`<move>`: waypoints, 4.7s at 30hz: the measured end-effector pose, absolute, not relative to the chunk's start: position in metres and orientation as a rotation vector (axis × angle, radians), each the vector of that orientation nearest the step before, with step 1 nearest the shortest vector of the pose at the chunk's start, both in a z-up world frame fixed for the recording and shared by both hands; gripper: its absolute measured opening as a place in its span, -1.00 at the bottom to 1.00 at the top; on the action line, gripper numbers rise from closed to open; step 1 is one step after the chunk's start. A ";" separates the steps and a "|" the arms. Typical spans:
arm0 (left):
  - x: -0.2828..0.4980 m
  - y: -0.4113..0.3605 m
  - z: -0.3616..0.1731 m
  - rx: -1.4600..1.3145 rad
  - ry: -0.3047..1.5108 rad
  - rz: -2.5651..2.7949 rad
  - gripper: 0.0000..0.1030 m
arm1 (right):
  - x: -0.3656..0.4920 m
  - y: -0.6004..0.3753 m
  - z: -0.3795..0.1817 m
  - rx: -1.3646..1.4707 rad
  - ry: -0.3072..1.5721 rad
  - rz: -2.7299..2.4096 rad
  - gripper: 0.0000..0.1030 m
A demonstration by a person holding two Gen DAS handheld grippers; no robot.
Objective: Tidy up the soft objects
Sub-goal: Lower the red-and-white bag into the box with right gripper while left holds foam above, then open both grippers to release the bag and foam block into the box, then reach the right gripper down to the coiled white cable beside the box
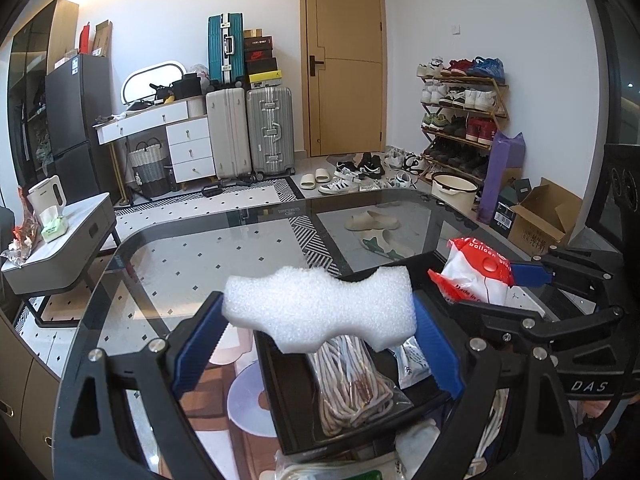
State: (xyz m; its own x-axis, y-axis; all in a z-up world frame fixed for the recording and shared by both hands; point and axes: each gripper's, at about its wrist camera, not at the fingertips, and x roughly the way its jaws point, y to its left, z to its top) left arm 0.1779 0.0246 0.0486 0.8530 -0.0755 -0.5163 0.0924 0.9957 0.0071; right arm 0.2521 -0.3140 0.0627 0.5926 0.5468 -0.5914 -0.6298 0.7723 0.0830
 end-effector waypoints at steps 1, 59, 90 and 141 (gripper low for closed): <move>0.180 0.025 0.048 0.029 0.546 -0.090 0.74 | 0.253 -0.314 0.062 -0.148 0.637 0.684 0.00; 0.080 0.057 0.030 -0.006 0.581 -0.074 1.00 | 0.184 -0.340 0.044 -0.148 0.716 0.612 0.99; 0.074 0.054 0.011 0.001 0.648 -0.066 1.00 | 0.189 -0.331 0.004 -0.163 0.854 0.587 0.99; 0.078 0.053 -0.003 0.013 0.680 -0.075 1.00 | 0.186 -0.302 -0.011 -0.123 0.919 0.765 -0.29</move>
State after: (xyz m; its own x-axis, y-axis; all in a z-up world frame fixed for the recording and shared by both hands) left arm 0.0779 0.0533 -0.0031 0.7747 -0.0648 -0.6290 0.0735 0.9972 -0.0122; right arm 0.1856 -0.3017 -0.0105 0.3668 0.5437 -0.7549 -0.6437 0.7342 0.2160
